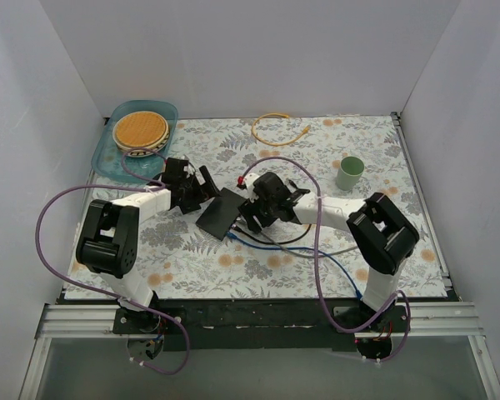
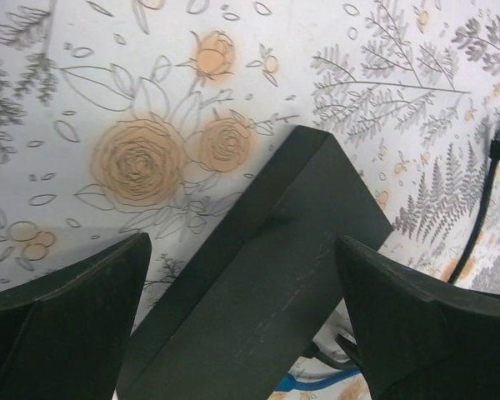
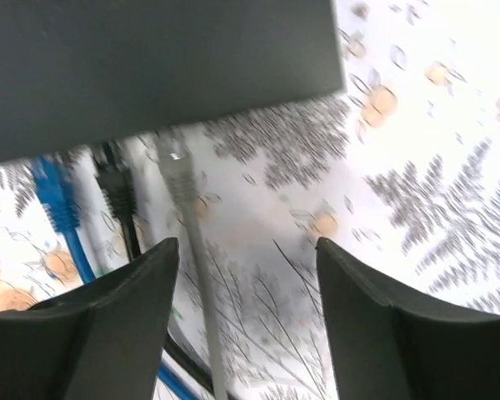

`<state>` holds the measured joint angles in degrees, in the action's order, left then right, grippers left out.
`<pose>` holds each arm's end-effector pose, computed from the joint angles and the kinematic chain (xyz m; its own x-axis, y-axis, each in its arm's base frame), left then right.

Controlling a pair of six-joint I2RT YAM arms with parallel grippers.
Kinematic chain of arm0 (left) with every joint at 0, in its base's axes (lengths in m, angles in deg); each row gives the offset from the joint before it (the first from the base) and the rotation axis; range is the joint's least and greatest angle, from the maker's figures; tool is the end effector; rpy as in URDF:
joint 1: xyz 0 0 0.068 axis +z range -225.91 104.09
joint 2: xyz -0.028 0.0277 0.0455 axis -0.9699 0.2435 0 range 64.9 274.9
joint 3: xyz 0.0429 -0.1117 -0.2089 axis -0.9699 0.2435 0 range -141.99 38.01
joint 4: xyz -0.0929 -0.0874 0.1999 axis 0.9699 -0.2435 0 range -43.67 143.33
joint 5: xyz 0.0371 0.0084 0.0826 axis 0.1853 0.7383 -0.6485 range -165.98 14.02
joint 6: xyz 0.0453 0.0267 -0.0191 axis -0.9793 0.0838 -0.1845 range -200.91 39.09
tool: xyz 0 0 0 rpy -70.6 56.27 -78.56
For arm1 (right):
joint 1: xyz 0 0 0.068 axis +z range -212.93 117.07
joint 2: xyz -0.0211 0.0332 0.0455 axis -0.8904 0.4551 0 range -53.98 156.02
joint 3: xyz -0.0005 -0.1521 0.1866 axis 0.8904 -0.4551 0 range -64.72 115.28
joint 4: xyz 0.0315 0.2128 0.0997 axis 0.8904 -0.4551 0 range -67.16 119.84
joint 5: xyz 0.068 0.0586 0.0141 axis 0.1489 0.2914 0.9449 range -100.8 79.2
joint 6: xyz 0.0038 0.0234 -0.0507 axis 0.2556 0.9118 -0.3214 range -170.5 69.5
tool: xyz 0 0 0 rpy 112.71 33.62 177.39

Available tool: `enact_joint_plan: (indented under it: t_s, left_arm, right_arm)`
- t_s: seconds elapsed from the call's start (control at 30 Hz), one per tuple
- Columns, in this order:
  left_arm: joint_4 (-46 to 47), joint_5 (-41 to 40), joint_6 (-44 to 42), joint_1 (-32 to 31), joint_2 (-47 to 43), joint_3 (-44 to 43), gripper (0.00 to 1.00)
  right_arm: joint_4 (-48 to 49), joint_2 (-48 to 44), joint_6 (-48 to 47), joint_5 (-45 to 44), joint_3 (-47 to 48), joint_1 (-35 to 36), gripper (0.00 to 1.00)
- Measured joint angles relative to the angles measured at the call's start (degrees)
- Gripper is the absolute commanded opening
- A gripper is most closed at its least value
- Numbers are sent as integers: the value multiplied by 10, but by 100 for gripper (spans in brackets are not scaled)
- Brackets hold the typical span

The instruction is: Insert the plug into the switch port

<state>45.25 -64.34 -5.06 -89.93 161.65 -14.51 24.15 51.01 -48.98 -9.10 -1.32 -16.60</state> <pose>0.3030 -0.0837 0.1444 -0.5338 -0.8456 0.0053 -0.6573 0.4110 -0.6317 0.2473 0.2608 0.1533 -0.5268 -0.5133 -0.6775 -0.7231 0.6896 0.0398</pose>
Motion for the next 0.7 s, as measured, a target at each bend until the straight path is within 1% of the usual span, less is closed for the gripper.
enact_joint_plan:
  t_s: [0.07,0.17,0.23,0.33,0.4,0.47,0.63,0.7]
  left_arm:
    - [-13,-15,-3,3,0,-6,95]
    - [-31,-33,-10,5,-5,-10,96]
    - [-44,-41,-18,5,-10,-10,96]
    - [-59,-43,-30,7,-15,-10,96]
    - [-67,-42,-36,8,-20,-10,96]
    - [-70,-41,-41,8,-27,-6,96]
    - [-66,-33,-50,8,-58,13,96]
    - [-64,-28,-51,8,-68,19,96]
  right_arm:
    - [-12,-19,-3,-21,-8,-2,84]
    - [-19,-62,-3,-48,-13,-11,87]
    - [-13,-87,0,-51,-9,-30,87]
    - [-10,-88,4,-52,40,-76,88]
    - [-8,-61,5,-56,101,-109,88]
    - [-10,-16,4,-60,178,-137,88]
    - [-31,133,-4,-63,379,-188,88]
    - [-53,206,-19,-66,475,-202,88]
